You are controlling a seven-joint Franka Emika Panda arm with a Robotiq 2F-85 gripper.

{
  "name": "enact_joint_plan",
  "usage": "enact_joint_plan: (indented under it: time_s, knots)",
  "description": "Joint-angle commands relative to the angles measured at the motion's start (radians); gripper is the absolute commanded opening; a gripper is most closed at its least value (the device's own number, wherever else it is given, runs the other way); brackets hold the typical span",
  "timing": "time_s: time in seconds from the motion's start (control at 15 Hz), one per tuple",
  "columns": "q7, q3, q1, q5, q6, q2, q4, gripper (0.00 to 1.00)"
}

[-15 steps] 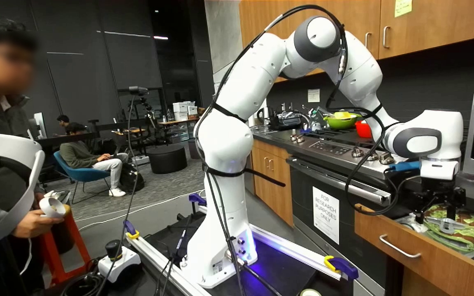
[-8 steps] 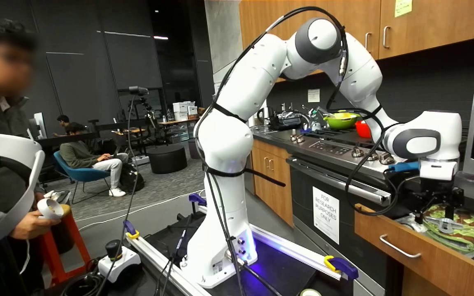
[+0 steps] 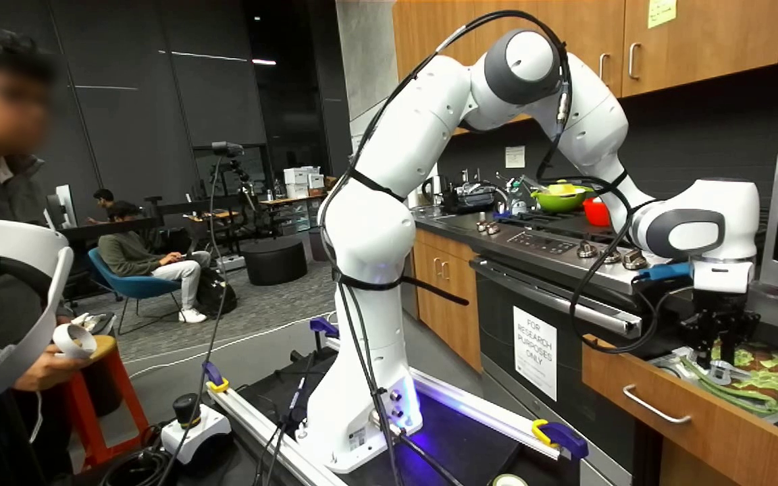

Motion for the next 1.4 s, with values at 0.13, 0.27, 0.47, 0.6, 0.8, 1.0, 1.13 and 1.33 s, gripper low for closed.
enact_joint_plan:
  time_s: [0.13, 0.27, 0.47, 0.6, 0.8, 1.0, 1.13, 1.33]
  knots:
    - [-0.070, 0.030, -0.029, 0.053, -0.005, -0.017, -0.016, 0.11]
    - [-0.107, 0.041, -0.035, 0.077, -0.004, -0.039, -0.037, 0.10]
    - [-0.187, 0.064, -0.050, 0.129, 0.006, -0.093, -0.081, 0.09]
    - [-0.253, 0.080, -0.060, 0.174, 0.014, -0.137, -0.116, 0.07]
    - [-0.331, 0.092, -0.059, 0.235, 0.008, -0.183, -0.152, 0.01]
    - [-0.387, 0.090, -0.047, 0.286, -0.006, -0.213, -0.185, 0.00]
    - [-0.418, 0.084, -0.039, 0.311, -0.013, -0.226, -0.202, 0.00]
    - [-0.420, 0.054, -0.017, 0.313, -0.001, -0.233, -0.226, 0.26]
